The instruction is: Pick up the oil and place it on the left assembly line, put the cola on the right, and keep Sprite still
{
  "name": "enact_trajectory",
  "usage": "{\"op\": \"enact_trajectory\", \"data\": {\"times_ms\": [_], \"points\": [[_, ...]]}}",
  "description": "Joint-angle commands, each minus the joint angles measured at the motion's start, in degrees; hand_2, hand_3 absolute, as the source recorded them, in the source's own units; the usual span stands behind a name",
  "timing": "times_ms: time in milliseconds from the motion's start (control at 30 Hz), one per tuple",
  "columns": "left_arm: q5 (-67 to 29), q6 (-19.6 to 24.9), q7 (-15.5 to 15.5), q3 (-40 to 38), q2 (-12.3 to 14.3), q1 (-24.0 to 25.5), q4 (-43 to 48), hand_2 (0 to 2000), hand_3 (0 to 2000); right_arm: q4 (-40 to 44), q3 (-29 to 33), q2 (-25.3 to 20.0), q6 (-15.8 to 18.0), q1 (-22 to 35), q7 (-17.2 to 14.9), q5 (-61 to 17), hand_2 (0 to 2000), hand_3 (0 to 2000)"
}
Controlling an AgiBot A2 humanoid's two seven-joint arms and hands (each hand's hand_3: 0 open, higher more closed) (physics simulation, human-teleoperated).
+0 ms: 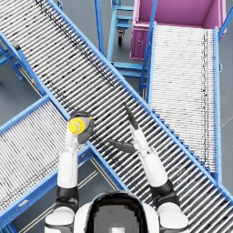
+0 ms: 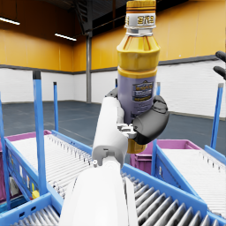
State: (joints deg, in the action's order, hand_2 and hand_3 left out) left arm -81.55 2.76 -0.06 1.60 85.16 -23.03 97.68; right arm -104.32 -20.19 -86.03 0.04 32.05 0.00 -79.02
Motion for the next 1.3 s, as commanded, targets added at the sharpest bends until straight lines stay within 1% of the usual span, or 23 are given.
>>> {"op": "enact_trajectory", "data": {"times_ms": [33, 100, 267, 433, 467, 500, 600, 633, 667, 700, 767, 867, 933, 967, 1067, 1100, 1133, 1200, 1267, 1300], "points": [[0.0, -0.1, 0.0, -10.4, 0.5, 2.2, -0.1, 2000, 2000, 0.1, 4.7, 0.1, 0.0, -0.3, 0.0, 0.0, 0, 0], [0.0, -0.2, 0.0, -15.2, 1.3, 4.1, -0.8, 2000, 2000, 1.1, 5.8, 0.1, 0.0, -0.8, 0.0, 0.0, 0, 0], [0.0, -0.4, 0.0, -24.4, 3.7, 8.4, -3.8, 2000, 2000, 2.2, 3.9, -0.7, 0.0, -0.3, 0.0, 0.0, 0, 0], [0.0, -0.4, 0.1, -30.4, 3.9, 9.4, -8.5, 2000, 2000, 4.0, 2.4, -1.9, 0.0, 0.6, 0.0, 0.0, 0, 0], [0.0, -0.5, 0.1, -31.8, 3.6, 9.1, -9.7, 639, 1673, 4.1, 2.2, -2.1, 0.0, 0.8, 0.0, 0.0, 0, 0], [0.1, -1.0, 0.1, -33.1, 3.4, 9.0, -10.4, 0, 1347, 4.1, 2.1, -2.0, 0.0, 0.5, 0.0, 0.0, 0, 0], [0.1, -2.1, 0.1, -37.4, 3.0, 9.0, -12.2, 0, 367, 4.3, 2.0, -2.4, 0.0, 0.5, 0.0, 0.0, 0, 0], [0.1, -2.3, 0.1, -38.4, 3.1, 9.3, -11.5, 0, 40, 4.6, 2.1, -2.6, 0.0, 0.6, 0.0, 0.0, 0, 0], [0.1, -2.5, 0.1, -39.8, 3.2, 9.4, -10.8, 0, 0, 4.6, 2.2, -2.7, 0.0, 0.6, 0.0, 0.0, 0, 0], [0.1, -2.5, 0.1, -40.9, 2.9, 9.2, -9.8, 0, 0, 4.3, 2.2, -2.7, 0.0, 0.4, 0.0, 0.0, 0, 0], [0.1, -2.6, 0.1, -43.8, 0.7, 7.8, -9.0, 0, 0, 3.9, 2.5, -2.8, 0.0, 0.3, 0.0, 0.0, 0, 0], [0.1, -2.7, 0.1, -45.4, -1.5, 6.7, -5.9, 0, 0, 3.5, 3.1, -3.1, 0.0, 0.1, 0.0, 0.0, 0, 0], [0.1, -2.7, 0.1, -43.5, -1.9, 6.6, -3.4, 0, 0, 3.1, 4.4, -3.3, 0.0, 0.2, 0.0, 0.0, 0, 0], [0.1, -2.8, 0.1, -43.3, -2.2, 6.1, -4.4, 0, 0, 3.1, 5.5, -3.5, 0.0, 0.4, 0.0, 0.0, 0, 0], [0.1, -2.8, 0.1, -38.9, -3.0, 5.7, -1.6, 0, 0, 3.3, 10.6, -3.8, 0.0, 1.3, 0.0, 0.0, 0, 0], [0.1, -2.8, 0.1, -37.4, -2.8, 5.9, -0.6, 0, 0, 3.5, 11.6, -3.9, 0.0, 1.5, 0.0, 0.0, 0, 0], [0.1, -2.8, 0.1, -36.3, -2.8, 5.8, 0.0, 0, 0, 3.5, 8.6, -3.6, 0.0, 0.1, 0.0, 0.0, 0, 0], [0.1, -2.8, 0.1, -34.3, -2.9, 5.7, 1.1, 0, 0, 3.5, 10.0, -3.7, 0.0, 0.4, 0.0, 0.0, 0, 0], [0.1, -2.8, 0.1, -31.2, -3.9, 5.1, 2.2, 0, 0, 3.5, 10.8, -3.8, 0.0, 0.5, 0.0, 0.0, 0, 0], [0.1, -2.8, 0.1, -29.0, -4.0, 5.0, 2.7, 0, 0, 3.9, 19.2, -3.9, 0.0, 2.9, 0.0, 0.0, 0, 0]]}}
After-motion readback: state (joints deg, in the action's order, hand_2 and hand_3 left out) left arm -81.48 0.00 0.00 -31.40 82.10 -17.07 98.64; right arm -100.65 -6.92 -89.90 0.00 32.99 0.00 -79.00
